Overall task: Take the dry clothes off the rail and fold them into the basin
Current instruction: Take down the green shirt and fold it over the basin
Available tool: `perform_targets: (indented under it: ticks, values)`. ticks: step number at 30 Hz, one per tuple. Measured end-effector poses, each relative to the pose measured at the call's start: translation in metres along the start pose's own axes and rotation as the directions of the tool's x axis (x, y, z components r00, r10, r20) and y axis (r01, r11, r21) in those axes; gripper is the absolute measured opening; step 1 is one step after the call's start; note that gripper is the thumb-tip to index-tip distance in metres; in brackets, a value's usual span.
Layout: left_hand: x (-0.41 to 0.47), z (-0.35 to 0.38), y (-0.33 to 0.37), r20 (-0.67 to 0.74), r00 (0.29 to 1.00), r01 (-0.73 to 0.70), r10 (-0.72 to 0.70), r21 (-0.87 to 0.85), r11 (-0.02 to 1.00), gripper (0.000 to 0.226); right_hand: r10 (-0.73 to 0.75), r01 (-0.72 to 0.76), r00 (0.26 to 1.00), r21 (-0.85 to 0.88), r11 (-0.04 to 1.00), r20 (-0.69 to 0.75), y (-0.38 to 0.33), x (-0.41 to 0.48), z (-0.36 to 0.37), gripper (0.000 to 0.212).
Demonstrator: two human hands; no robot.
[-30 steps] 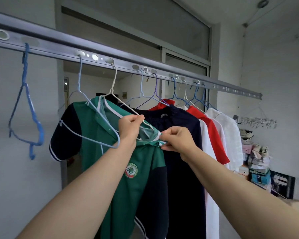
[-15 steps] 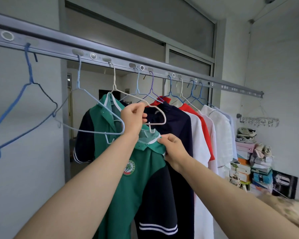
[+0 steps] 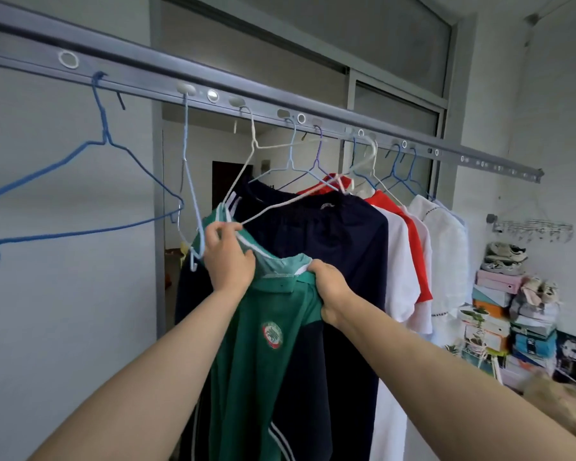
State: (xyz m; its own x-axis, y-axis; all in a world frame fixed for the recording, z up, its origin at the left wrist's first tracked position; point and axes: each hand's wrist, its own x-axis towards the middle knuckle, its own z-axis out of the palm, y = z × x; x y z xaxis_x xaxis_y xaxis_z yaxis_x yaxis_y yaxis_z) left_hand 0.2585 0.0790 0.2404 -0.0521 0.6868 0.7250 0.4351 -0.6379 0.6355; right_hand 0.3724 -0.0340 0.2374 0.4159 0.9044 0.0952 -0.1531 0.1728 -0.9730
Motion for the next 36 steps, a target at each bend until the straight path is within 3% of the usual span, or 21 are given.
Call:
perform_targets:
  ticks: [4, 8, 11, 14, 18, 20, 23, 25, 27, 29, 31, 33, 36]
  values:
    - [0.008, 0.005, -0.025, 0.168, 0.969, 0.189, -0.180, -0.041, 0.981, 0.052, -0.027, 0.028, 0.998, -0.013, 1.000, 0.061, 0.000, 0.002, -0.002, 0.026]
    - [-0.012, 0.023, -0.045, 0.285, 0.942, 0.225, -0.179, -0.135, 0.965, 0.044, -0.083, 0.099, 0.992, -0.187, 0.977, 0.094, -0.003, 0.000, -0.014, 0.024]
    - [-0.017, 0.033, -0.048, 0.244, 0.929, 0.340, -0.278, -0.266, 0.902, 0.035, -0.090, 0.115, 0.989, -0.229, 0.967, 0.119, -0.006, -0.002, -0.022, 0.020]
    - [-0.002, 0.037, -0.044, 0.183, 0.927, 0.376, -0.328, -0.416, 0.828, 0.044, -0.111, 0.132, 0.987, -0.194, 0.972, 0.118, -0.007, -0.001, -0.024, 0.020]
    - [0.022, 0.043, -0.040, 0.163, 0.954, 0.289, -0.253, -0.265, 0.920, 0.064, -0.141, 0.165, 0.980, -0.174, 0.971, 0.141, -0.006, -0.002, -0.028, 0.014]
    - [0.032, 0.045, -0.040, 0.217, 0.953, 0.256, -0.209, -0.216, 0.942, 0.058, -0.160, 0.176, 0.982, -0.182, 0.967, 0.101, -0.006, -0.001, -0.030, 0.018]
    - [0.035, 0.049, -0.044, 0.373, 0.910, 0.287, -0.182, -0.250, 0.925, 0.026, -0.190, 0.168, 0.979, -0.239, 0.956, -0.072, -0.005, 0.003, -0.039, 0.025]
    - [0.034, 0.051, -0.050, 0.426, 0.865, 0.417, -0.264, -0.319, 0.851, 0.023, -0.209, 0.159, 0.965, -0.281, 0.947, -0.158, -0.001, 0.007, -0.047, 0.027]
    - [0.026, 0.049, -0.058, 0.474, 0.790, 0.586, -0.388, -0.398, 0.706, 0.024, -0.205, 0.136, 0.963, -0.339, 0.931, -0.175, 0.008, 0.011, -0.055, 0.031]
    - [0.013, 0.047, -0.068, 0.500, 0.739, 0.657, -0.452, -0.387, 0.647, 0.010, -0.223, 0.110, 0.962, -0.517, 0.849, -0.160, 0.019, 0.014, -0.060, 0.033]
    - [0.000, 0.045, -0.074, 0.545, 0.741, 0.615, -0.393, -0.315, 0.723, 0.015, -0.262, 0.089, 0.959, -0.759, 0.645, -0.110, 0.028, 0.014, -0.062, 0.031]
    - [-0.016, 0.042, -0.075, 0.605, 0.729, 0.555, -0.320, -0.249, 0.793, 0.016, -0.252, 0.054, 0.965, -0.874, 0.483, -0.080, 0.038, 0.011, -0.065, 0.027]
    - [-0.034, 0.046, -0.077, 0.725, 0.629, 0.557, -0.282, -0.167, 0.814, 0.010, -0.140, -0.087, 0.977, -0.902, 0.424, -0.160, 0.054, 0.002, -0.081, 0.024]
